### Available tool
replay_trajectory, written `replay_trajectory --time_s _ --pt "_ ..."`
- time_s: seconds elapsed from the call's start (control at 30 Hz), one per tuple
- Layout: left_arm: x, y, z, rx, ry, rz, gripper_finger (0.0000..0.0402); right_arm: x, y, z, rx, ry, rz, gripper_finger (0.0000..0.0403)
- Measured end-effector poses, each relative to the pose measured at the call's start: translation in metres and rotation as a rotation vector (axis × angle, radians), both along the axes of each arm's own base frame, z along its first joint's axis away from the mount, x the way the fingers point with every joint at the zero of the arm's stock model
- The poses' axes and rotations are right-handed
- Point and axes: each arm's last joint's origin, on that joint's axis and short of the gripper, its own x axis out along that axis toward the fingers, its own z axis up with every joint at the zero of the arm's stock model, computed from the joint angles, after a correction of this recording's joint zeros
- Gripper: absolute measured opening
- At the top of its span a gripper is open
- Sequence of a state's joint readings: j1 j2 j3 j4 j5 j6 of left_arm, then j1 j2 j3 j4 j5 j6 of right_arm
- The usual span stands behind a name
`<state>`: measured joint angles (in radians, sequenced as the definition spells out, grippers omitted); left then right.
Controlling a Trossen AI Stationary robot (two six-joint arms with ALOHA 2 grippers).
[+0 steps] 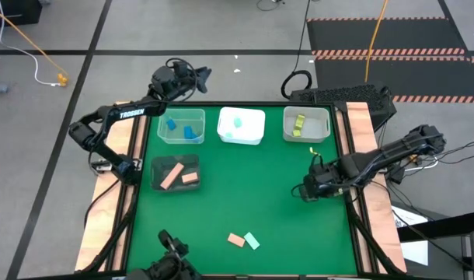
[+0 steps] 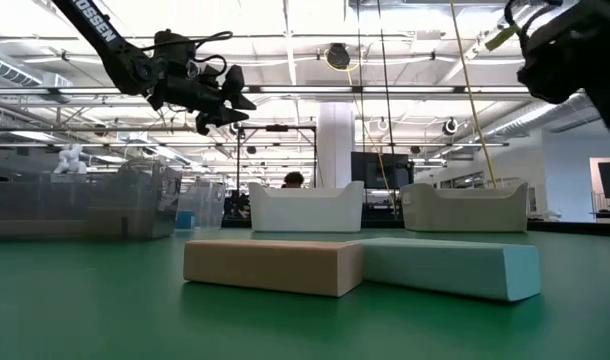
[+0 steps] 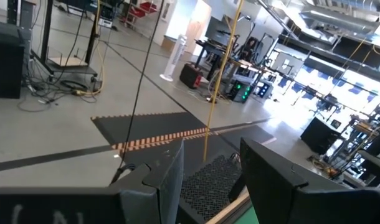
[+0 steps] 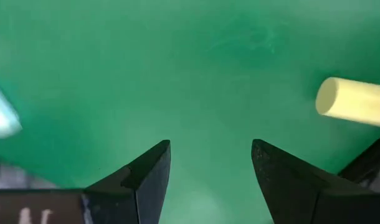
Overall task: Sort & place blocks by color
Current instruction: Put the light green block into the gray bin
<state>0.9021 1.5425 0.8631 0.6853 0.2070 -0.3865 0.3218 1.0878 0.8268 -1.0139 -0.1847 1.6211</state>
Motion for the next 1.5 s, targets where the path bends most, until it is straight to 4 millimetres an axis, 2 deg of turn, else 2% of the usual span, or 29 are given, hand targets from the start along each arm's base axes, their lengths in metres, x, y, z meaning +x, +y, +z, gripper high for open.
replay_trajectory --time_s 0.13,0.27,0.47,0.67,0.83,0.97,1.27,1.5 --pt "0.000 0.000 0.000 -0.025 -0.021 -0.001 0.0157 -0.001 -0.003 0.001 0.083 -0.017 0.214 0.0215" --pt "0.001 -0.001 0.000 -0.067 -0.056 -0.006 0.0157 -0.010 -0.009 0.000 0.140 0.082 0.277 0.0215" --pt "0.006 -0.005 0.000 -0.073 -0.059 -0.024 0.0157 -0.016 -0.016 -0.001 0.121 0.088 0.457 0.0215" --pt "0.013 -0.011 0.000 -0.093 -0.073 -0.052 0.0157 -0.016 -0.022 -0.002 0.012 0.036 0.678 0.0215" --pt "0.021 -0.018 0.000 -0.139 -0.105 -0.082 0.0156 -0.026 -0.027 -0.001 0.002 0.095 0.862 0.0215" --pt "0.029 -0.027 0.000 -0.141 -0.105 -0.108 0.0156 -0.026 -0.028 -0.002 0.002 0.074 1.012 0.0215" --pt "0.048 -0.048 0.000 -0.144 -0.102 -0.144 0.0156 -0.021 -0.030 -0.023 -0.061 0.134 1.307 0.0215" --pt "0.057 -0.059 0.000 -0.143 -0.097 -0.170 0.0156 -0.019 -0.030 -0.043 -0.041 0.137 1.350 0.0215"
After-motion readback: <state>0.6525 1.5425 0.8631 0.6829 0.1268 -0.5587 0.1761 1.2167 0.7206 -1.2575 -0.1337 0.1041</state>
